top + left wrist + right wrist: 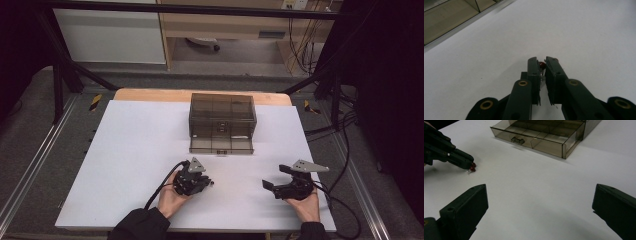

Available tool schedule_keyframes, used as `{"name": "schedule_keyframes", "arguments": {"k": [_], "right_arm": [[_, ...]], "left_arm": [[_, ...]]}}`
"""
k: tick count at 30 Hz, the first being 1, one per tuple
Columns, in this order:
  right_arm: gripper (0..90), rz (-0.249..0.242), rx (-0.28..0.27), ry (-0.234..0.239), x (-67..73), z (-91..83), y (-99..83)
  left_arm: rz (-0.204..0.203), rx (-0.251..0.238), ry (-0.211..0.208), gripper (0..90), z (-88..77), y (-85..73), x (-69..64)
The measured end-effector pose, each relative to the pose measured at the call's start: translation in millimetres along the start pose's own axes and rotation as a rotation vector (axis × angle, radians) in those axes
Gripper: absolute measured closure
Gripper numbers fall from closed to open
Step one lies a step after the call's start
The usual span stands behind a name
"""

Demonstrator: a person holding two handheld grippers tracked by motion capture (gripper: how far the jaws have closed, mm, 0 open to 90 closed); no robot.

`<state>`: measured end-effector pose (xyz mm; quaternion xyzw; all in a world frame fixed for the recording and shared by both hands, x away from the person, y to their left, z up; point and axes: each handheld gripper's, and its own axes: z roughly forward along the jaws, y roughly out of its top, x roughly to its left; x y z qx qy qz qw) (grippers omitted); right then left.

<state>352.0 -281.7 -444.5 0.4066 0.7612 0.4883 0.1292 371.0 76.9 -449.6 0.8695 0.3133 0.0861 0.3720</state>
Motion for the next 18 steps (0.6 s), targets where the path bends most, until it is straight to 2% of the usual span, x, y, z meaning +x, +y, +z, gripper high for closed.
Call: {"name": "schedule_keyframes", "arguments": {"k": [8,18], "right_arm": [[0.8,0.001,0.0,0.001,0.2,0.1,-0.1],[0.8,0.002,0.001,0.001,0.2,0.2,-0.1]], "left_arm": [[0.004,-0.006,-0.002,82.1,-3.1,1.0,0.7],[0.001,-0.03,0.002,82.2,-17.2,8.2,5.3]]}}
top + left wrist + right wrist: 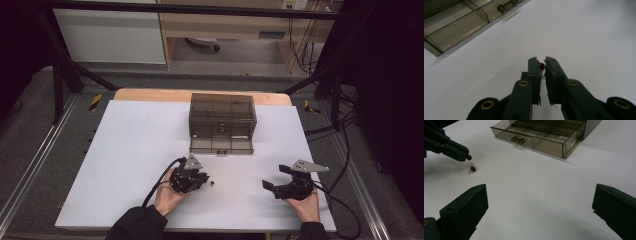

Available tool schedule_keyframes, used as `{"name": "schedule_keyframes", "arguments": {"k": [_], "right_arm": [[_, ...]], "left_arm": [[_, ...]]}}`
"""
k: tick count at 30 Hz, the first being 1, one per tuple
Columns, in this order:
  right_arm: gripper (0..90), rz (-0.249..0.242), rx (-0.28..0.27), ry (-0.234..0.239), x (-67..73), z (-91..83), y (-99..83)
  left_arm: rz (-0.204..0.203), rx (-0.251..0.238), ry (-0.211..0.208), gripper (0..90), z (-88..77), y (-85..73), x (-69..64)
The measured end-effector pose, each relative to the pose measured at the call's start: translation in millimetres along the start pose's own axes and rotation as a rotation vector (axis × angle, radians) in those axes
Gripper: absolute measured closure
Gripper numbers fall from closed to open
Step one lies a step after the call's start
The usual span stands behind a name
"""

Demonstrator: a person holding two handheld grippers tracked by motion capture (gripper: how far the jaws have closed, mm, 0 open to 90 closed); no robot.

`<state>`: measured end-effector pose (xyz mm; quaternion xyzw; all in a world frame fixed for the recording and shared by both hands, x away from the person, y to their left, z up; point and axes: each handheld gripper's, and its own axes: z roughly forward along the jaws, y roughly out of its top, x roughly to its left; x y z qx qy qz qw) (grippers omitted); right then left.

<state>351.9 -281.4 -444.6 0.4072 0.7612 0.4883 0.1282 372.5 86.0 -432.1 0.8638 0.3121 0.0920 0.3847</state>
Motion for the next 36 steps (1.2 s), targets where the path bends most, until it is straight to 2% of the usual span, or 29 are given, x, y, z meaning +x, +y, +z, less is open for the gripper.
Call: {"name": "schedule_keyframes", "arguments": {"k": [18,30,36], "right_arm": [[0.8,0.0,0.0,0.0,-0.2,-0.1,0.1],[0.8,-0.001,0.001,0.0,-0.3,-0.1,0.1],[0.8,-0.001,0.002,-0.001,-0.3,0.1,0.0]], "left_arm": [[-0.011,-0.014,0.025,82.2,-15.0,19.2,17.3],[-0.019,-0.035,0.063,82.3,-23.4,38.5,33.1],[-0.03,-0.034,0.081,82.3,-21.9,44.8,41.4]]}}
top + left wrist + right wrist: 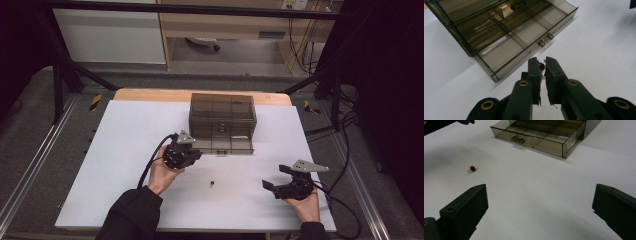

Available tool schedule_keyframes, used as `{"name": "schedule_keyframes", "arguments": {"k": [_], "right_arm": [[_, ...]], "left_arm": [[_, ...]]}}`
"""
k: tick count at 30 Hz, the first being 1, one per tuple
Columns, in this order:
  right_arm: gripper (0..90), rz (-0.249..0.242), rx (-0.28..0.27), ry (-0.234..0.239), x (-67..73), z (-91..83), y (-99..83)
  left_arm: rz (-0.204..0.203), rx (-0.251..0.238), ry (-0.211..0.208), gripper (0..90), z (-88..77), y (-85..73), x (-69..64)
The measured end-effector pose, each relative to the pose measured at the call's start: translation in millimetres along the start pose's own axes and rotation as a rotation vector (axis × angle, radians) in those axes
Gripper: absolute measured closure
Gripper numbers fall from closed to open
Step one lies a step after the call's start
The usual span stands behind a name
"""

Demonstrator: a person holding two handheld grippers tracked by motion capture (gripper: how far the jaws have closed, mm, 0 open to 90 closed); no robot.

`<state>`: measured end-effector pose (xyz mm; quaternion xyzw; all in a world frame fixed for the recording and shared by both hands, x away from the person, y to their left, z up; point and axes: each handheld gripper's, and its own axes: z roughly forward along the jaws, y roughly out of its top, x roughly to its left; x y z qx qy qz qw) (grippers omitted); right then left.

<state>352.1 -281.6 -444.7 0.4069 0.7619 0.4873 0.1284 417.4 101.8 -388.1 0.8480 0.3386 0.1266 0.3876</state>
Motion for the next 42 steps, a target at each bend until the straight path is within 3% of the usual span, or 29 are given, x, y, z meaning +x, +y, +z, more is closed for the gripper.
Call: {"name": "schedule_keyframes", "arguments": {"k": [21,42], "right_arm": [[0.7,0.0,0.005,0.001,0.1,0.5,-0.2],[0.7,0.001,0.002,0.001,0.0,0.2,-0.1]], "left_arm": [[-0.048,0.002,0.061,82.3,26.8,17.9,26.8],[-0.08,0.036,0.098,81.6,60.0,9.6,44.6]]}}
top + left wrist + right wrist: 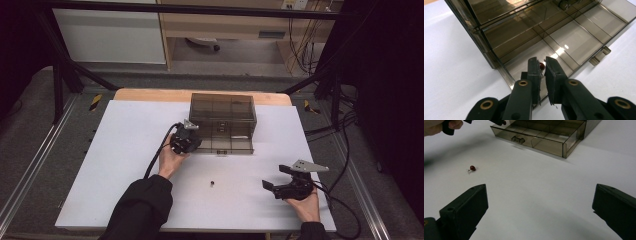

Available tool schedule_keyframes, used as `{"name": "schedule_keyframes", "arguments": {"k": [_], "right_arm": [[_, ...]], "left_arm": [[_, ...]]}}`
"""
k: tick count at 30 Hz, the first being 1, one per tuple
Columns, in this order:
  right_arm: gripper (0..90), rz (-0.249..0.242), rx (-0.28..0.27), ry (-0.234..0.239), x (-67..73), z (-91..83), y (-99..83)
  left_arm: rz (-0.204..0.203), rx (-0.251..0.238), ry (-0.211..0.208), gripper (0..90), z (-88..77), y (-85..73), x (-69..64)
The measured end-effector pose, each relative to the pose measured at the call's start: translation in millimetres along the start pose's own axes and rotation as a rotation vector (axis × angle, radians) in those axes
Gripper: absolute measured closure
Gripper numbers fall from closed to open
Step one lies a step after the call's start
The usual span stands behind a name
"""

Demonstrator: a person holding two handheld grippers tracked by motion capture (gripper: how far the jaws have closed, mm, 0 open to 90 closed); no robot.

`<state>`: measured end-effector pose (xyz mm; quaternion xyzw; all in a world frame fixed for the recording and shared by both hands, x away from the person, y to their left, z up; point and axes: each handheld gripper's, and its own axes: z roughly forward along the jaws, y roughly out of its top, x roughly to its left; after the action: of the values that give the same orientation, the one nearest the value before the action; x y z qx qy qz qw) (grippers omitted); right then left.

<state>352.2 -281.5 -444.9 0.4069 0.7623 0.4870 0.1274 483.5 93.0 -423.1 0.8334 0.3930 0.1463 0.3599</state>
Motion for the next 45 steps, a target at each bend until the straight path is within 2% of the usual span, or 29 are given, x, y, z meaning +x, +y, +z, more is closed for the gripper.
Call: {"name": "schedule_keyframes", "arguments": {"k": [4,9,13,15,17,19,20,21,23,28,34,37,45], "right_arm": [[0.7,0.0,0.0,0.0,0.0,0.0,0.0],[0.7,0.0,0.002,0.0,0.0,0.0,0.0],[0.7,0.0,-0.002,-0.001,-0.2,-0.3,0.1],[0.7,0.0,-0.001,-0.001,-0.2,-0.6,0.1],[0.7,0.0,-0.001,-0.001,-0.2,-0.6,0.1],[0.7,0.001,-0.001,-0.002,-0.2,-0.4,0.1],[0.7,0.002,0.0,-0.002,0.0,-0.3,0.0],[0.7,0.002,0.0,-0.002,0.0,-0.3,0.0],[0.7,0.003,0.001,-0.003,0.1,-0.1,0.0],[0.7,0.002,0.004,-0.003,0.1,0.2,-0.1],[0.7,0.002,0.005,-0.003,0.2,0.1,-0.2],[0.7,0.002,0.004,-0.003,0.2,0.0,-0.1],[0.7,0.002,0.004,-0.003,0.2,0.0,-0.1]], "left_arm": [[-0.003,-0.004,-0.005,79.3,1.0,-0.1,1.2],[-0.007,-0.019,-0.013,70.0,-5.8,1.0,1.4],[0.006,-0.026,-0.039,58.7,-17.5,1.0,-3.2],[0.015,-0.047,-0.048,50.4,-26.0,-1.6,-7.2],[0.017,-0.052,-0.055,48.0,-29.5,-3.1,-8.3],[0.023,-0.055,-0.06,41.9,-34.4,-6.0,-10.1],[0.023,-0.06,-0.06,36.1,-36.2,-8.0,-11.1],[0.028,-0.057,-0.061,36.1,-37.6,-9.3,-11.5],[0.031,-0.052,-0.06,28.2,-40.6,-13.2,-12.9],[0.036,-0.053,-0.062,20.1,-48.4,-23.3,-16.8],[0.042,-0.068,-0.086,12.9,-56.8,-32.3,-25.2],[0.044,-0.084,-0.103,10.5,-60.6,-37.0,-32.6],[0.066,-0.067,-0.125,6.2,-61.5,-46.2,-49.6]]}}
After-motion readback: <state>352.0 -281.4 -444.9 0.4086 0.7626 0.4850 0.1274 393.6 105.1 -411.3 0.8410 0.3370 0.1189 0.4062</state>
